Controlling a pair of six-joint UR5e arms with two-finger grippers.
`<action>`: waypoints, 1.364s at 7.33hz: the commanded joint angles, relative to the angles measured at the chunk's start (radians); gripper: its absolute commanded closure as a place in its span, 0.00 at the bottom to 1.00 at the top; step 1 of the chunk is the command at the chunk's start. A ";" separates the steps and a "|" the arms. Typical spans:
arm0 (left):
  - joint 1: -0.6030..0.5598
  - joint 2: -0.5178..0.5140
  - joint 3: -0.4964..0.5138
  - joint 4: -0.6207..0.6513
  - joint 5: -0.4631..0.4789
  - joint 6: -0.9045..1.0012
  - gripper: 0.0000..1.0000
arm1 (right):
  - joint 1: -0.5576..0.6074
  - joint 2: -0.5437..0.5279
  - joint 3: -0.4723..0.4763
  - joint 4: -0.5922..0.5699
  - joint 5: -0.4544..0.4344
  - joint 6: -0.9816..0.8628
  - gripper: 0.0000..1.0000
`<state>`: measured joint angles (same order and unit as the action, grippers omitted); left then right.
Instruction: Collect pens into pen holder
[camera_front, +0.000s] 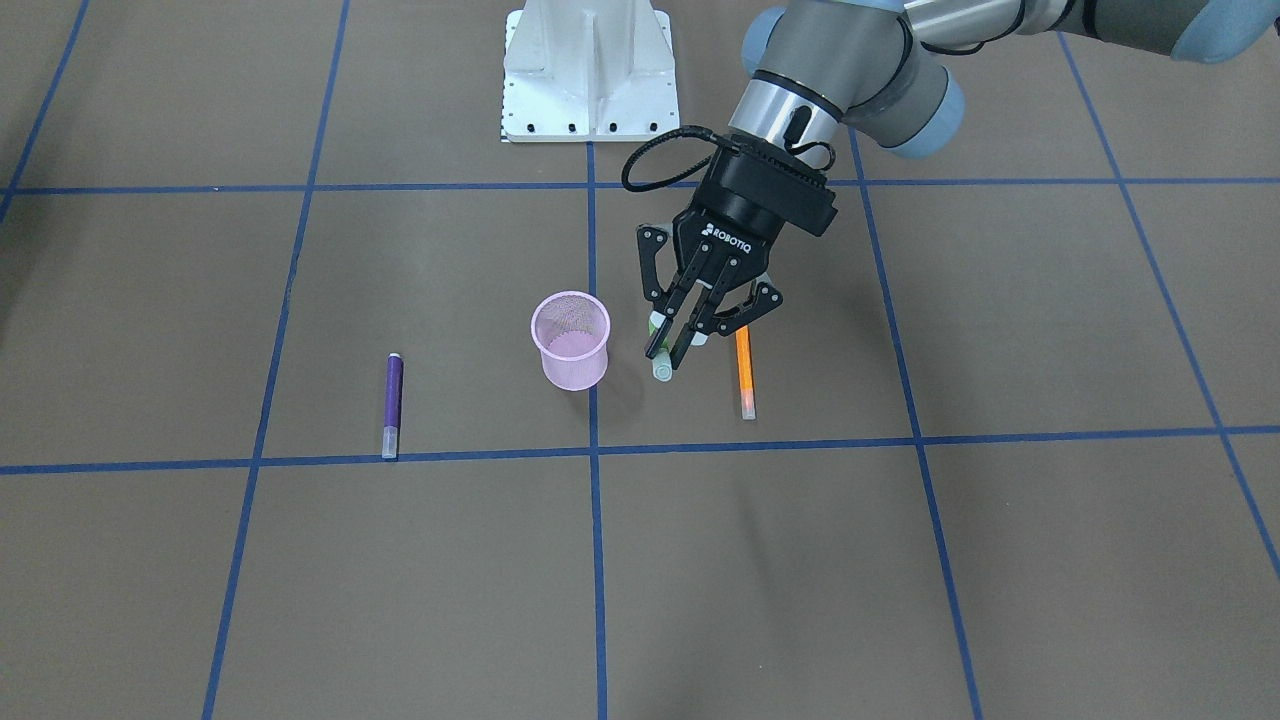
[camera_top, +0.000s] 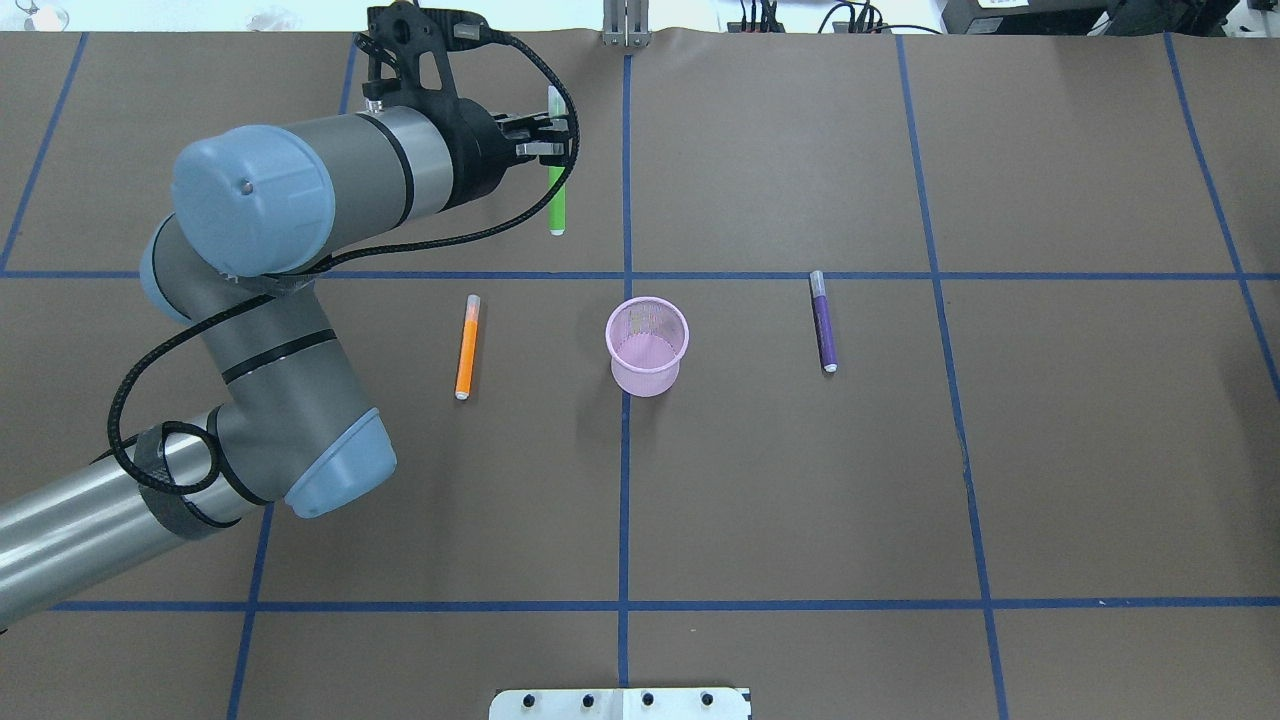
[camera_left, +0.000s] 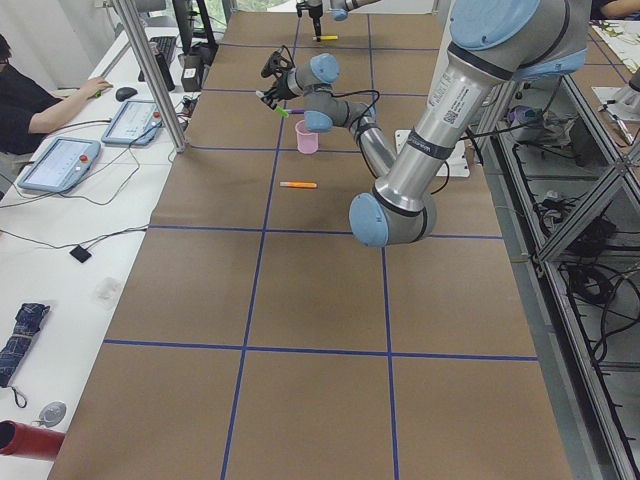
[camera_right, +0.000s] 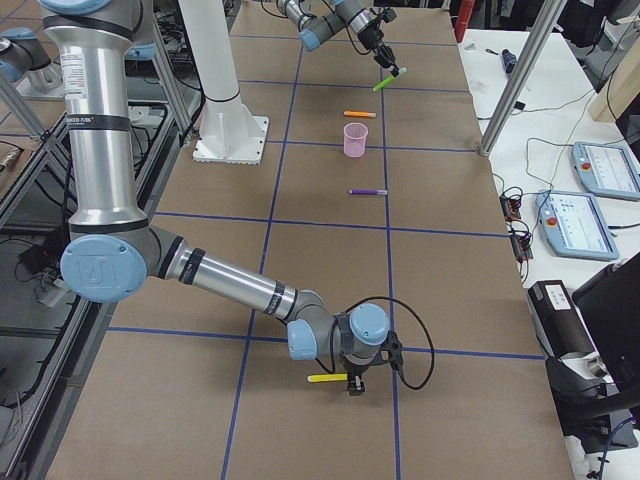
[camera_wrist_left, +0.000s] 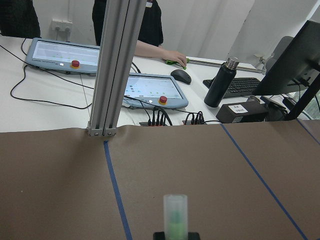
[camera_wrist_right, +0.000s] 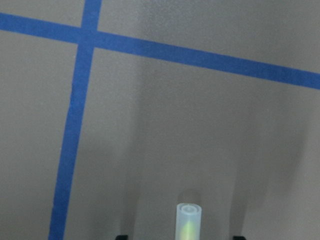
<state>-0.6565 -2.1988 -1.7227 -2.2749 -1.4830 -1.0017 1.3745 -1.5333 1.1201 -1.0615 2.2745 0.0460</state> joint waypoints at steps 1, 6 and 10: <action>0.000 0.002 0.000 0.000 0.001 0.000 1.00 | 0.000 -0.001 -0.002 0.000 -0.003 0.000 0.47; 0.000 0.002 0.002 0.002 0.000 0.000 1.00 | 0.000 -0.004 -0.002 -0.002 -0.006 0.000 0.84; 0.000 -0.001 0.015 0.002 0.000 0.002 1.00 | 0.003 0.001 0.016 -0.002 0.000 0.015 1.00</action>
<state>-0.6565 -2.1985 -1.7117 -2.2734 -1.4823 -1.0014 1.3761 -1.5379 1.1235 -1.0631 2.2701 0.0499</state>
